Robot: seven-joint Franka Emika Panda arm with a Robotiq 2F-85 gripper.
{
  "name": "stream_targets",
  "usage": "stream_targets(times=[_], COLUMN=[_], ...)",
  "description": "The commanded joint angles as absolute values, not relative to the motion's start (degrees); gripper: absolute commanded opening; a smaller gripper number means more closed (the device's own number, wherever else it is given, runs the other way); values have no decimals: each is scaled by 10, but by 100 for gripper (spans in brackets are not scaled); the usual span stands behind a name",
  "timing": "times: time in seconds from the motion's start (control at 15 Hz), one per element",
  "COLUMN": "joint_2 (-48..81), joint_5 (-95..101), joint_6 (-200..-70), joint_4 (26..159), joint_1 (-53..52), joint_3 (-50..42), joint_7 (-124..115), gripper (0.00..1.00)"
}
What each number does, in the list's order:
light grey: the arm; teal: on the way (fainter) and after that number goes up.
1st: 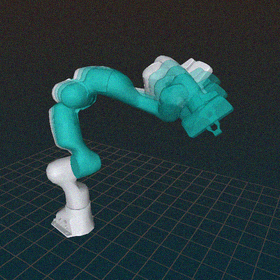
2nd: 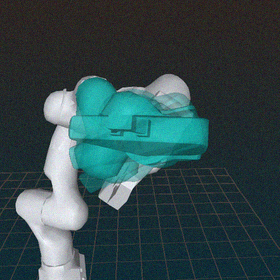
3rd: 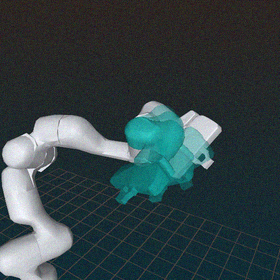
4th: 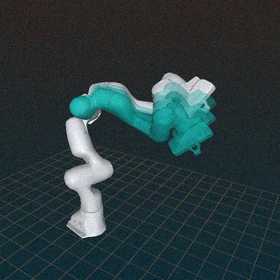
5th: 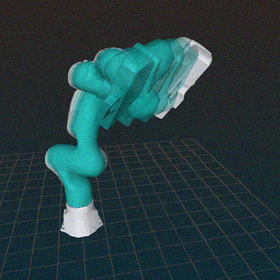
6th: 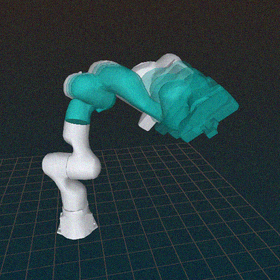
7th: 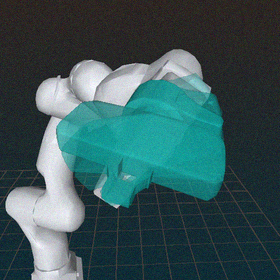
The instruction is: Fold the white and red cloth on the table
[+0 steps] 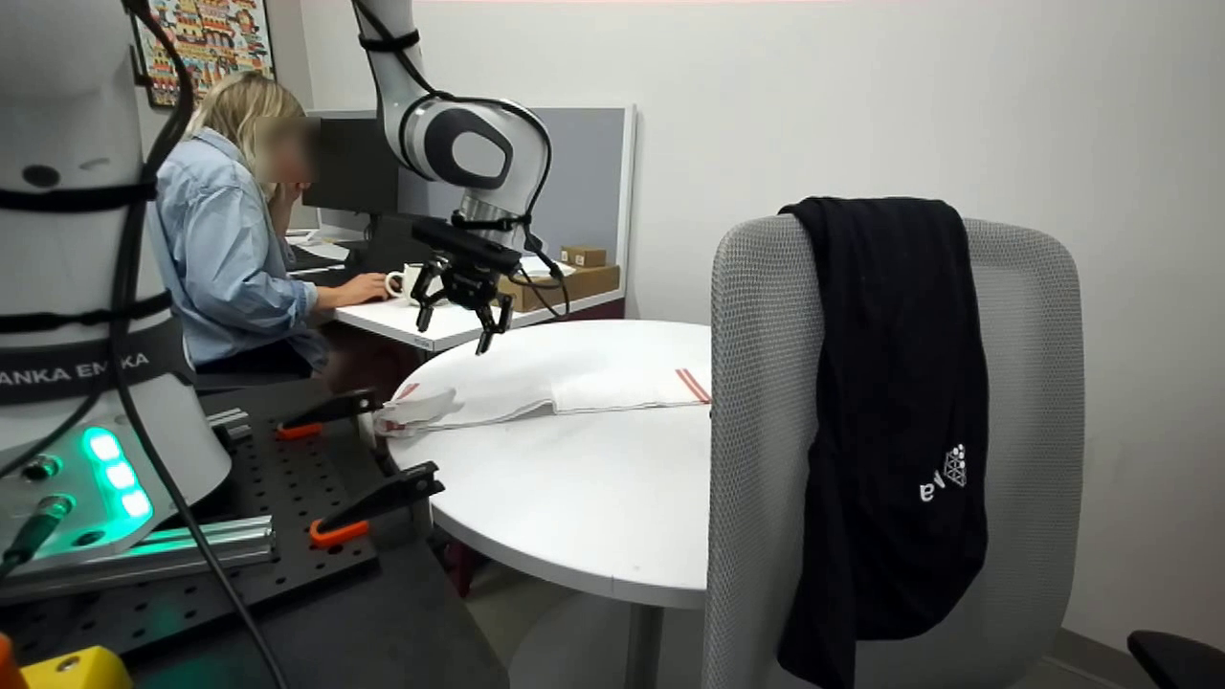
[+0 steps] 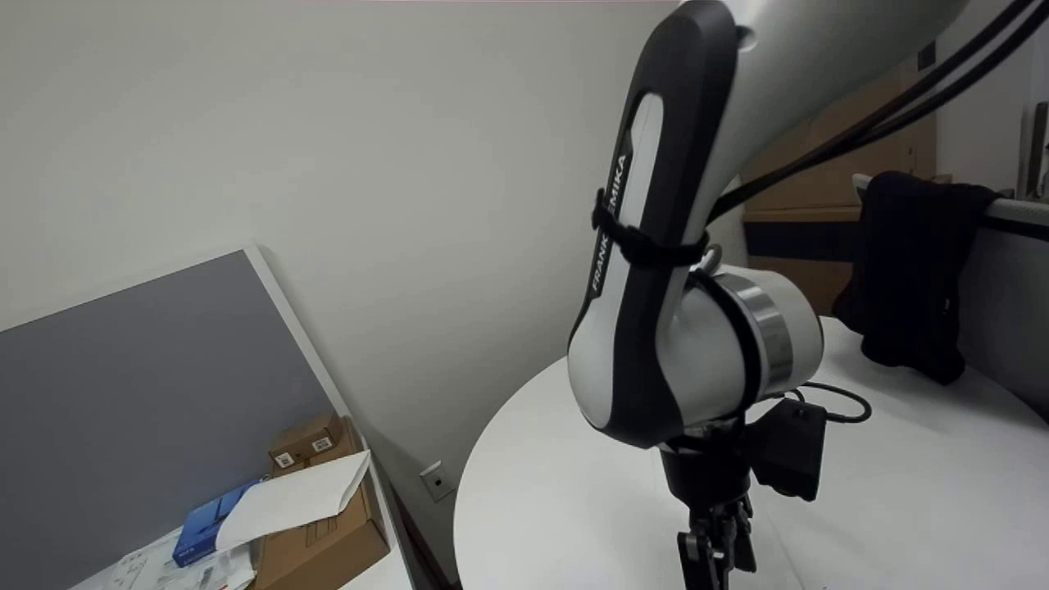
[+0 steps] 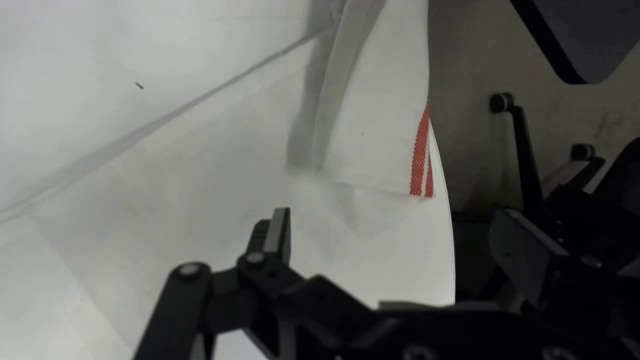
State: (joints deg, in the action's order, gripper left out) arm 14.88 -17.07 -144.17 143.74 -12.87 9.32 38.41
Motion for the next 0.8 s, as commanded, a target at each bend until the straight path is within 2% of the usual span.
stream_targets(times=[0.0,0.67,0.73], joint_2=[222,300,304], joint_5=[-106,-1,5], joint_6=[-1435,-1413,-1410], joint_4=[1383,1344,1342], joint_1=[-102,-86,-84], joint_3=[123,140,140], joint_7=[386,365,364], gripper=[100,100,75])
